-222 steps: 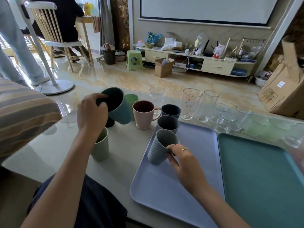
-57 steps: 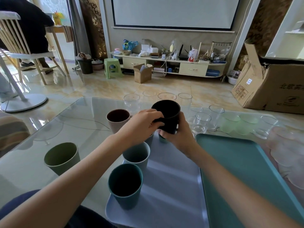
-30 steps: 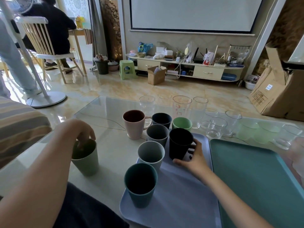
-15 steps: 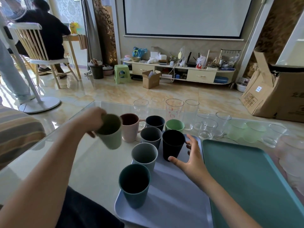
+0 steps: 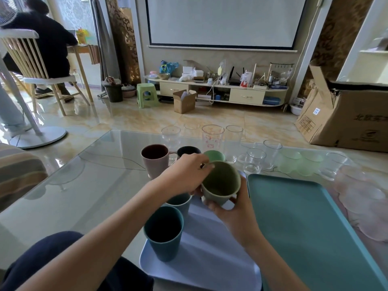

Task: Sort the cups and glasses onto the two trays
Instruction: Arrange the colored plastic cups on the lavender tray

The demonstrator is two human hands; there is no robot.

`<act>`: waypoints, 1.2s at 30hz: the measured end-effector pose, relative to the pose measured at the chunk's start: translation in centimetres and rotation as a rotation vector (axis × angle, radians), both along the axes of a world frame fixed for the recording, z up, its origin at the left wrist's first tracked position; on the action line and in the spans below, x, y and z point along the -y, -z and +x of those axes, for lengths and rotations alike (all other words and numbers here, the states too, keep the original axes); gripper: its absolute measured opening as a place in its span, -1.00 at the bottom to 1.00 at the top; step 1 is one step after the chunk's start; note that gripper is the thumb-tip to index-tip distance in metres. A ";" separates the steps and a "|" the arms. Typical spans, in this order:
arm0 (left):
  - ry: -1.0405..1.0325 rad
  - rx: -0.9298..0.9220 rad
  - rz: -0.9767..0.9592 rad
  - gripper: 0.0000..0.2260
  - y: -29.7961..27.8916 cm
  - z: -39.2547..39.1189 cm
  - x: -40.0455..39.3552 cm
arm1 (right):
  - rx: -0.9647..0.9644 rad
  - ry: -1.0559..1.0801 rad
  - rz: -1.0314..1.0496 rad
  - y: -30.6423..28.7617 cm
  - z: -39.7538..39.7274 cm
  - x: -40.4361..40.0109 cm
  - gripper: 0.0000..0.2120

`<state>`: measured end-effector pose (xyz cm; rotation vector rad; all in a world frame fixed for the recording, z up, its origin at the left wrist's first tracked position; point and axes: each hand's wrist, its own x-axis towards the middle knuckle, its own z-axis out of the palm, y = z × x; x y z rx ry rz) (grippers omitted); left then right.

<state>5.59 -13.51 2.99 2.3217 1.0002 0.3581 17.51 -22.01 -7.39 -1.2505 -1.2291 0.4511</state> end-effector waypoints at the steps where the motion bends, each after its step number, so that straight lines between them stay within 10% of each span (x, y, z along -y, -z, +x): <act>1: 0.006 -0.032 -0.001 -0.76 0.0 -0.3 -0.1 | -0.024 -0.010 -0.028 0.5 0.1 0.4 -0.26; 5: -0.102 -0.377 0.295 -0.77 0.4 -2.0 -2.8 | -0.107 -0.045 -0.198 3.5 0.2 1.3 -0.34; 13: 0.099 -0.546 -0.087 -0.69 3.6 -1.8 -3.6 | -0.108 -0.034 -0.308 5.9 -0.1 0.5 -0.38; 36: 0.186 -0.505 -0.217 -0.71 2.7 -2.2 -4.1 | -0.013 -0.065 -0.303 6.6 0.4 0.4 -0.15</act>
